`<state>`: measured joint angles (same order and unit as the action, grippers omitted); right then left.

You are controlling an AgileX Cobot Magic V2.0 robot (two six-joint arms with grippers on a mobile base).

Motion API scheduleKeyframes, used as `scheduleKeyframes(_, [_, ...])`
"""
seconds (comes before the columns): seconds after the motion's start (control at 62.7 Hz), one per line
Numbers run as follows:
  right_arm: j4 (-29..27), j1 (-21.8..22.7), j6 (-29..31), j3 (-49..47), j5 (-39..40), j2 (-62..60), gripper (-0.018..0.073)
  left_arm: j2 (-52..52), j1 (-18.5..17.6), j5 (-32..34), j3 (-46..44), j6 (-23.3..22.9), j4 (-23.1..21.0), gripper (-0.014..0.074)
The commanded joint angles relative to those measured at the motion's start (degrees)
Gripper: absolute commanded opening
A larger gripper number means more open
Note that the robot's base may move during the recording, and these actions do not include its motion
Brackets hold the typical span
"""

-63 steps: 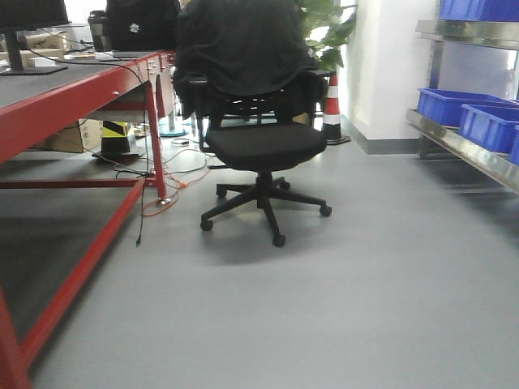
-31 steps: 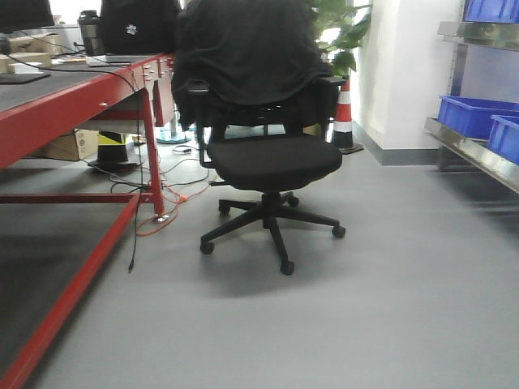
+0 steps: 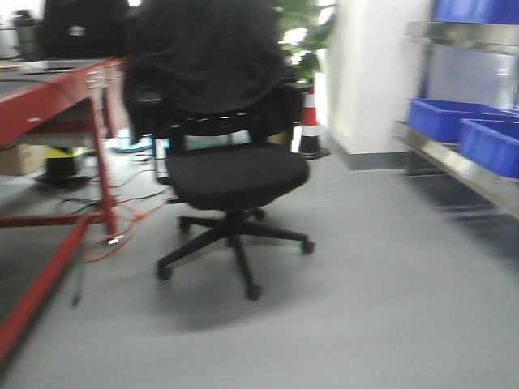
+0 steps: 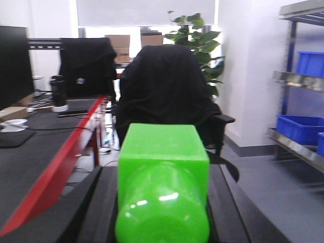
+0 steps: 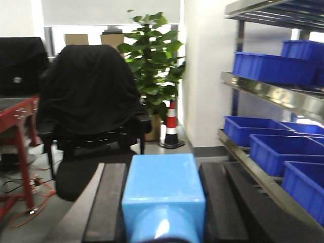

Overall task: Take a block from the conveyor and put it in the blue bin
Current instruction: 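Drive the base to the shelf of blue bins holding both blocks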

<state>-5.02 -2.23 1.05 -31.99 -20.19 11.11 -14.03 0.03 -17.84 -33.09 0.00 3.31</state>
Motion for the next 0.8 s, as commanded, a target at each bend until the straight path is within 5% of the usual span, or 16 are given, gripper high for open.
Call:
scheduleKeyframes(0.0, [0.2, 0.21, 0.4, -0.07, 1.76, -0.01, -0.0154, 0.2, -0.22, 0.82, -0.04, 0.0, 0.17, -0.0111])
scheduleKeyframes(0.781, [0.2, 0.21, 0.4, -0.07, 1.76, -0.01, -0.0154, 0.2, -0.22, 0.82, -0.04, 0.0, 0.17, -0.0111])
